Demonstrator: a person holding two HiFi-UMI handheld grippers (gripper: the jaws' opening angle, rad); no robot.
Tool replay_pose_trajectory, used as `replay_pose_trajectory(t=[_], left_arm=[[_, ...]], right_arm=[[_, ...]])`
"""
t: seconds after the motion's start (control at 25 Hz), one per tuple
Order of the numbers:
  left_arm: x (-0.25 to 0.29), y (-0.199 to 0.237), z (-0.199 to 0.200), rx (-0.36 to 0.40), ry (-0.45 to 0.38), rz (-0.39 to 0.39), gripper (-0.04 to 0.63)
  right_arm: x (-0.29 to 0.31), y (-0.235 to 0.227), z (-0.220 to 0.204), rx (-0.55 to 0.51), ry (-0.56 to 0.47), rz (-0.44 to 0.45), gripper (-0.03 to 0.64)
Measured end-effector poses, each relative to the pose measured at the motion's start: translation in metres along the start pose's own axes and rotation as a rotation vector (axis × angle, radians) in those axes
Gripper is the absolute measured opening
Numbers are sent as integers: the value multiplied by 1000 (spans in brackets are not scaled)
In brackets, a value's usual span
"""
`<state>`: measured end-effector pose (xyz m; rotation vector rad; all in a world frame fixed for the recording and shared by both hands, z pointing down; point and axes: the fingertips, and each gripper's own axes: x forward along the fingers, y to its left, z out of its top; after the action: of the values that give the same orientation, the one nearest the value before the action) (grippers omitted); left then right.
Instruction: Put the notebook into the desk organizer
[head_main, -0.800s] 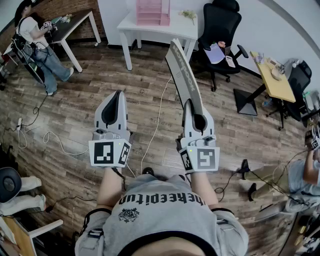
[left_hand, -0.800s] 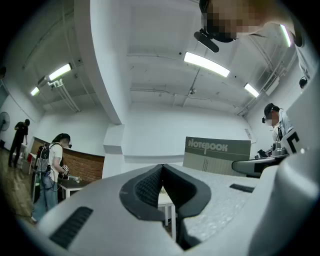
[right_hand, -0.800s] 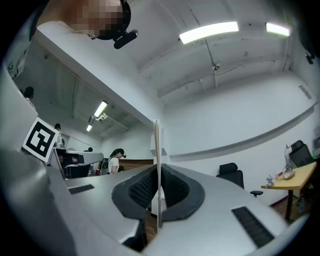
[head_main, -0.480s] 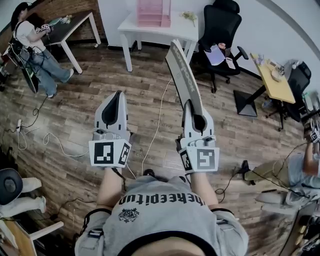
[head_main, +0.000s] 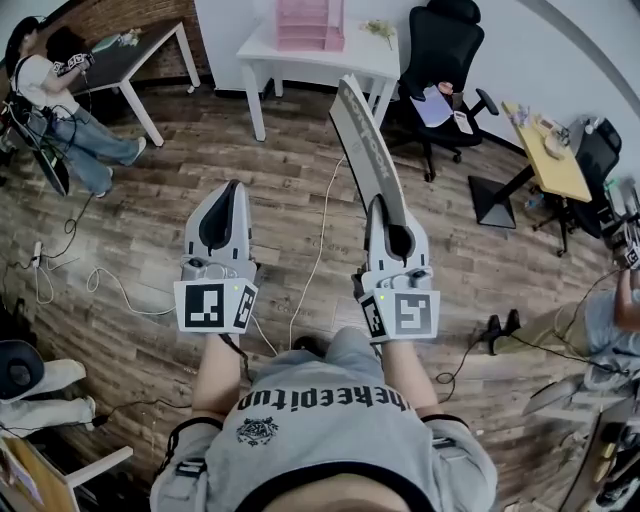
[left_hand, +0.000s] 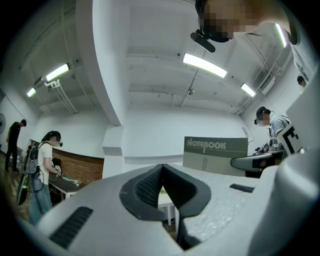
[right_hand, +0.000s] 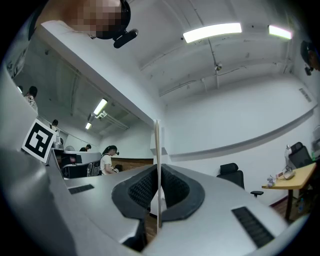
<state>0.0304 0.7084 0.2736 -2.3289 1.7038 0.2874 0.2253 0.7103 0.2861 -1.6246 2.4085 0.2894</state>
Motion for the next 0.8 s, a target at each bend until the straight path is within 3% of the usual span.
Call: replay_pose_trajectory(t=[0.44,0.8], left_arm=[[29,26,-9,-35,-5,17,5],[109,57,-25,-13,-10,25,5]], right_arm=[[32,0,-13,9,18,2,9],[122,-19,-37,-9,22,34,9]])
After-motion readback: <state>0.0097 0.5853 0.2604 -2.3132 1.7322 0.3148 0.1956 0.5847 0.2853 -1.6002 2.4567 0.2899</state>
